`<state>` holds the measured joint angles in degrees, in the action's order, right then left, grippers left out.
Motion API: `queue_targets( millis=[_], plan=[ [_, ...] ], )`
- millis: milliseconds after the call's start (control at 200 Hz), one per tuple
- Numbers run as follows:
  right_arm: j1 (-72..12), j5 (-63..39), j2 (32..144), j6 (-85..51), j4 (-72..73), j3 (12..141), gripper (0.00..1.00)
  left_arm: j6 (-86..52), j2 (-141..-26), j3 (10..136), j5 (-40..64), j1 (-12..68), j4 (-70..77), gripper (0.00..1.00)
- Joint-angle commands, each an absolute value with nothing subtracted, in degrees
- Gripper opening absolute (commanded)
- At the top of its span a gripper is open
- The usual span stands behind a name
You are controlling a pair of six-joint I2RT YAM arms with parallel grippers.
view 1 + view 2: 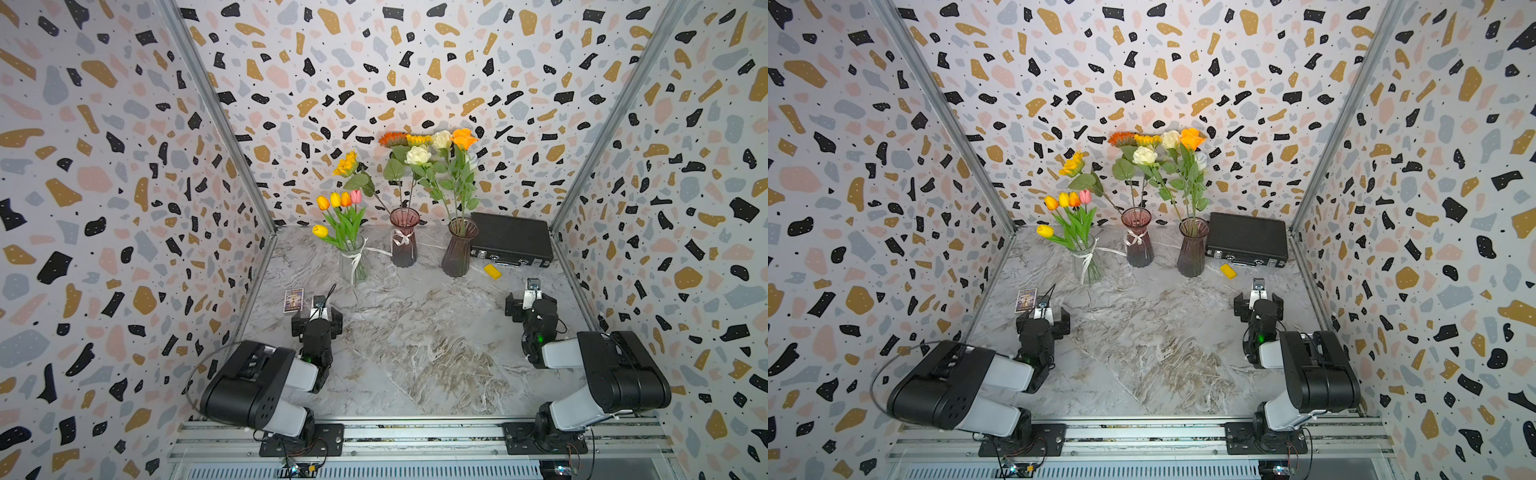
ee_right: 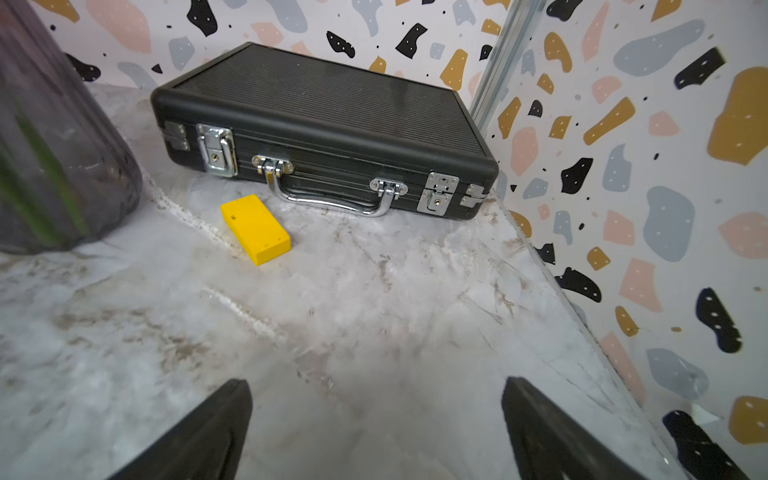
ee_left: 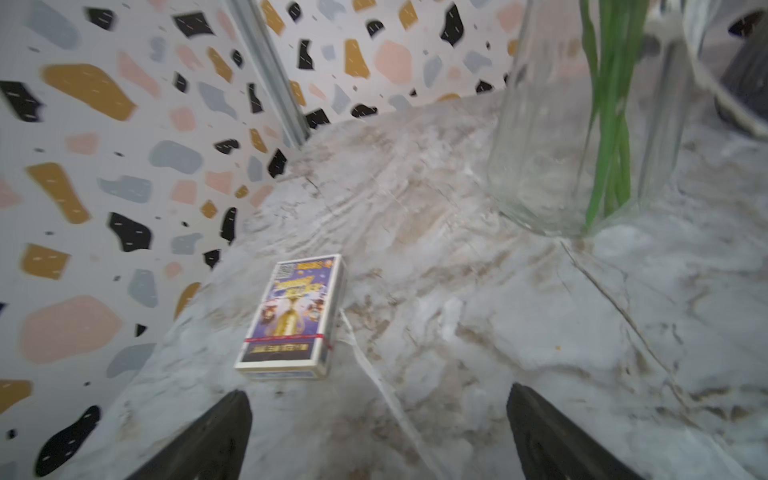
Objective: Arrange the flowers in different vases according to their variety
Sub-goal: Reset both arms
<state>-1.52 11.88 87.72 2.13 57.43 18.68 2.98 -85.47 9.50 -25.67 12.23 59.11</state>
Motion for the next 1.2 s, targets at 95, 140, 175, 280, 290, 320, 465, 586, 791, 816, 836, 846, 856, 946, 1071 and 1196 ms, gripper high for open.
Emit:
queue_targets(
  millis=[95,140,175,280,290,320,465,586,791,816,836,846,856,946,1071,1196],
  plan=[
    [-0.8,7.3,86.8,-1.0,52.4,19.4,1.00,-1.1,-81.7,16.8,-16.5,6.7,51.1,1.00],
    [-0.8,7.5,86.0,-1.1,50.3,19.7,1.00,-1.7,-80.7,18.0,-17.5,6.6,47.2,0.99],
    [-0.8,7.3,86.4,-1.0,52.0,19.2,1.00,-1.8,-81.1,17.6,-17.3,6.6,48.8,0.99],
    [-0.9,7.2,86.1,-0.9,51.3,19.4,1.00,-1.4,-81.7,17.1,-17.2,6.6,50.5,1.00],
    [-0.9,7.2,86.2,-0.9,51.6,19.3,1.00,-1.5,-81.5,17.2,-17.1,6.6,50.2,0.99],
    [-0.9,7.1,86.6,-0.8,52.5,19.2,1.00,-1.5,-81.5,17.4,-17.2,6.6,49.7,0.99],
    [-0.9,7.1,86.5,-0.8,52.2,19.2,1.00,-1.5,-81.5,17.4,-17.3,6.7,49.7,0.99],
    [-0.9,7.2,86.6,-0.7,51.6,19.6,1.00,-1.5,-81.5,17.4,-17.3,6.7,49.8,1.00],
    [-0.8,7.2,86.6,-0.6,51.4,19.7,1.00,-1.5,-81.4,17.3,-17.2,6.7,49.8,1.00],
    [-0.9,7.2,86.5,-0.7,51.5,19.6,1.00,-1.5,-81.4,17.3,-17.2,6.7,49.8,1.00],
    [-0.9,7.2,86.5,-0.7,51.5,19.6,1.00,-1.5,-81.5,17.4,-17.1,6.7,49.8,1.00],
    [-0.8,7.2,86.5,-0.7,51.6,19.5,1.00,-1.4,-81.5,17.4,-17.1,6.7,49.7,1.00],
    [-0.9,7.2,86.5,-0.7,51.6,19.5,1.00,-1.4,-81.4,17.4,-17.1,6.7,49.7,0.99],
    [-0.9,7.0,86.5,-0.7,51.8,19.4,1.00,-1.4,-81.5,17.4,-17.1,6.7,49.7,1.00],
    [-0.9,7.0,86.4,-0.7,51.8,19.4,1.00,-1.4,-81.4,17.4,-17.0,6.7,49.6,1.00],
    [-0.9,7.0,86.5,-0.7,51.8,19.4,1.00,-1.4,-81.5,17.4,-17.1,6.7,49.7,1.00]
  ],
)
